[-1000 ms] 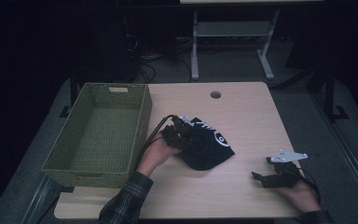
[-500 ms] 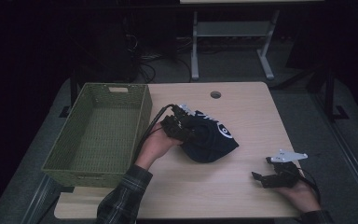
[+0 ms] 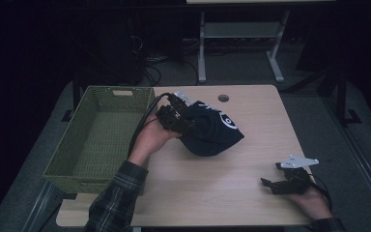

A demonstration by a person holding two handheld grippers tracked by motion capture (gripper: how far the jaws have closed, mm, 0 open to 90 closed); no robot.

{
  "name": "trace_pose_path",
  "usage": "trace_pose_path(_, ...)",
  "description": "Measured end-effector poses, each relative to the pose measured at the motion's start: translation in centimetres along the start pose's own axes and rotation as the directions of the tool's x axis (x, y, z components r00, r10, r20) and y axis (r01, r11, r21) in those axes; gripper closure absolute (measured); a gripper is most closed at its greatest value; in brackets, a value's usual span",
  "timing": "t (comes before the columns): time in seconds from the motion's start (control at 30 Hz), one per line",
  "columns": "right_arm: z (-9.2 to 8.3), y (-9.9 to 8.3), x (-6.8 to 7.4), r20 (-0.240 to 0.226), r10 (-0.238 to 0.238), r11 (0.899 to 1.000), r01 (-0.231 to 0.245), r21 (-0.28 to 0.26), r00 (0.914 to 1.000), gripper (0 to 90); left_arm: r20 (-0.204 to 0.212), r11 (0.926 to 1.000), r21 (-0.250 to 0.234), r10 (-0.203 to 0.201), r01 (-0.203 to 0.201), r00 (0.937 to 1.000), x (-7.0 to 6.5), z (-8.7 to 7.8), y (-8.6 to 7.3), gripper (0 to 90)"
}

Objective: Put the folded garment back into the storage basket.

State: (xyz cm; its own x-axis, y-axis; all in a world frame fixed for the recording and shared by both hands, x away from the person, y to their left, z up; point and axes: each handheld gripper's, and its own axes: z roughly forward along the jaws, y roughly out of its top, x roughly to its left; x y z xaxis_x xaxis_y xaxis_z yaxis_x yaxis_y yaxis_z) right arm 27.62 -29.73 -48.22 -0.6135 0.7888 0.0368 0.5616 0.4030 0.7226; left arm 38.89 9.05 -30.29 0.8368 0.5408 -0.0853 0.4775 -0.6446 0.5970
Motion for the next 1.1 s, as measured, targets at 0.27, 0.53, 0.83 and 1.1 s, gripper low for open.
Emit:
trace_pose_path(0.27, 0.0, 0.0, 0.0, -0.001, 0.002, 1.000, -0.002, 0.000, 1.0000, 13.0, -0.048, 0.9991, -0.038, -0.023, 0.021, 0.9986, 1.4, -3.7, -0.6, 71.8)
trace_pose_path(0.53, 0.0, 0.0, 0.0, 0.000, 0.002, 1.000, -0.002, -0.001, 1.0000, 13.0, -0.090, 0.9966, -0.068, -0.051, 0.045, 0.9946, 2.4, -6.0, -1.5, 71.8)
trace_pose_path(0.83, 0.0, 0.0, 0.0, 0.000, 0.000, 1.000, 0.000, 0.000, 1.0000, 13.0, -0.152, 0.9918, -0.091, -0.103, 0.090, 0.9831, 4.0, -9.0, -3.7, 71.8)
trace_pose_path(1.1, 0.0, 0.0, 0.0, 0.000, 0.000, 1.000, 0.000, 0.000, 1.0000, 13.0, -0.203, 0.9801, -0.127, -0.176, 0.153, 0.9631, 5.6, -11.8, -6.9, 71.8)
